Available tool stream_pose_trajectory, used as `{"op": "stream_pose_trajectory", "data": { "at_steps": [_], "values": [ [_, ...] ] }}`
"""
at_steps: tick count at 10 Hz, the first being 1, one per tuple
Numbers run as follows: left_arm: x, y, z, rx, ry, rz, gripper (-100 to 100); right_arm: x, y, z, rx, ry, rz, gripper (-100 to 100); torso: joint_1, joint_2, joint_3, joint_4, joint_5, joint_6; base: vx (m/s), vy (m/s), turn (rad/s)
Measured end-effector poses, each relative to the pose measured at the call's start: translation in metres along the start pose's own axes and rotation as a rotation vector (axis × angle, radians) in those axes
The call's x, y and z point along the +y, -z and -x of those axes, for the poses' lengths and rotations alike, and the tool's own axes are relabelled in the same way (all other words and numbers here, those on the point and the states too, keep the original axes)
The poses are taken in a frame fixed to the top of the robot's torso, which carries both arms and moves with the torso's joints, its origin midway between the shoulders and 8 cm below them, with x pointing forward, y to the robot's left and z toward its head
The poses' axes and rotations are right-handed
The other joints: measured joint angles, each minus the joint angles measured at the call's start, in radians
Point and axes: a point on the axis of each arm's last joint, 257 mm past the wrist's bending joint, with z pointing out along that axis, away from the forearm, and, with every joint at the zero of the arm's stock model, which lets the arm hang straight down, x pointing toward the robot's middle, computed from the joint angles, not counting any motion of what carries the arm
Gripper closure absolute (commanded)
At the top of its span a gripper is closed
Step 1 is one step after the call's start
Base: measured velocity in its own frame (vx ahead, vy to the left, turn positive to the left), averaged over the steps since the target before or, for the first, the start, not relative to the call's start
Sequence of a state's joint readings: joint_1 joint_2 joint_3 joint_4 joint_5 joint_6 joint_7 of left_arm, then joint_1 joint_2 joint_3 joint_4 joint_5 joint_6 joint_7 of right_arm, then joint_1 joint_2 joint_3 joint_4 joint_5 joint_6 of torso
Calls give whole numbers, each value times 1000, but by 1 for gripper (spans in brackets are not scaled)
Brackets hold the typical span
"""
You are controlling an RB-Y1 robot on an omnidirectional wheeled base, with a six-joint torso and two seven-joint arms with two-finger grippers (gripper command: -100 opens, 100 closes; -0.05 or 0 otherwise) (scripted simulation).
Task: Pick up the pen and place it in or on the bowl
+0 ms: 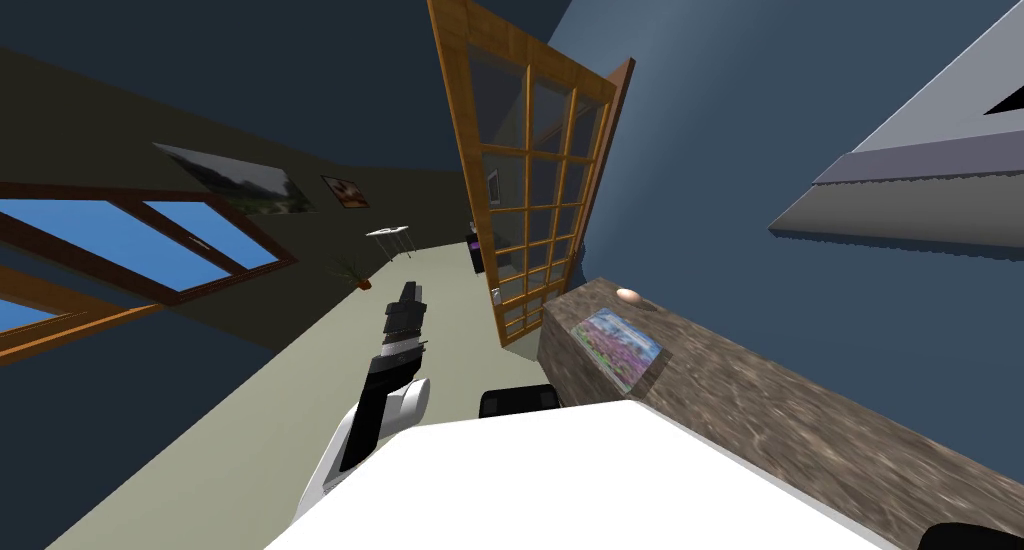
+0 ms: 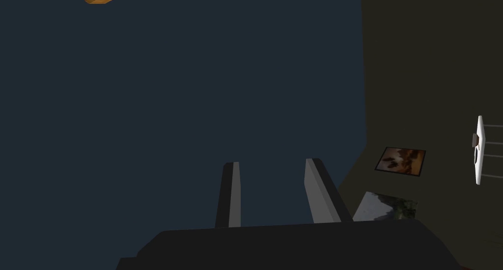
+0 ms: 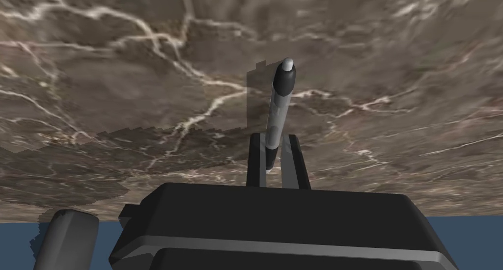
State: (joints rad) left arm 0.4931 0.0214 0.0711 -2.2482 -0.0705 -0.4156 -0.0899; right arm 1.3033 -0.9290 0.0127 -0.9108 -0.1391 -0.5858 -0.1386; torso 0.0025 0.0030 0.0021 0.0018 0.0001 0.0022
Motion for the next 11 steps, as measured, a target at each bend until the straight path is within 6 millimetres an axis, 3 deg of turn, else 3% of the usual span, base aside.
{"op": "stream_pose_trajectory", "data": {
  "at_steps": [1, 2, 4, 5, 6, 11],
  "values": [
    [0, 0, 0, 0, 0, 0, 0, 0, 0, 0, 0, 0, 0, 0, 0, 0, 0, 0, 0, 0, 0, 0, 0],
    [0, 0, 0, 0, 0, 0, 0, 0, 0, 0, 0, 0, 0, 100, 0, 0, 0, 0, 0, 0, -8, 26, -29],
    [0, 0, 0, 0, 0, 0, 0, 0, 8, 7, -1, 5, 3, 100, 4, 1, 0, 0, 1, 1, -8, 42, -28],
    [0, 0, 0, 0, 0, 0, 0, 0, 9, 7, 0, 5, 4, 0, 3, 1, 0, 0, 1, 1, -1, 5, -1],
    [0, 0, 0, 0, 0, 0, 0, 0, 9, 7, 0, 5, 4, 100, 1, 0, 0, 0, 0, 0, -142, 48, 171],
    [0, 0, 0, 0, 0, 0, 0, -1, 26, 48, -7, 121, -30, 100, 6, 14, 8, 3, 2, -1, -188, 73, 153]
  ]
}}
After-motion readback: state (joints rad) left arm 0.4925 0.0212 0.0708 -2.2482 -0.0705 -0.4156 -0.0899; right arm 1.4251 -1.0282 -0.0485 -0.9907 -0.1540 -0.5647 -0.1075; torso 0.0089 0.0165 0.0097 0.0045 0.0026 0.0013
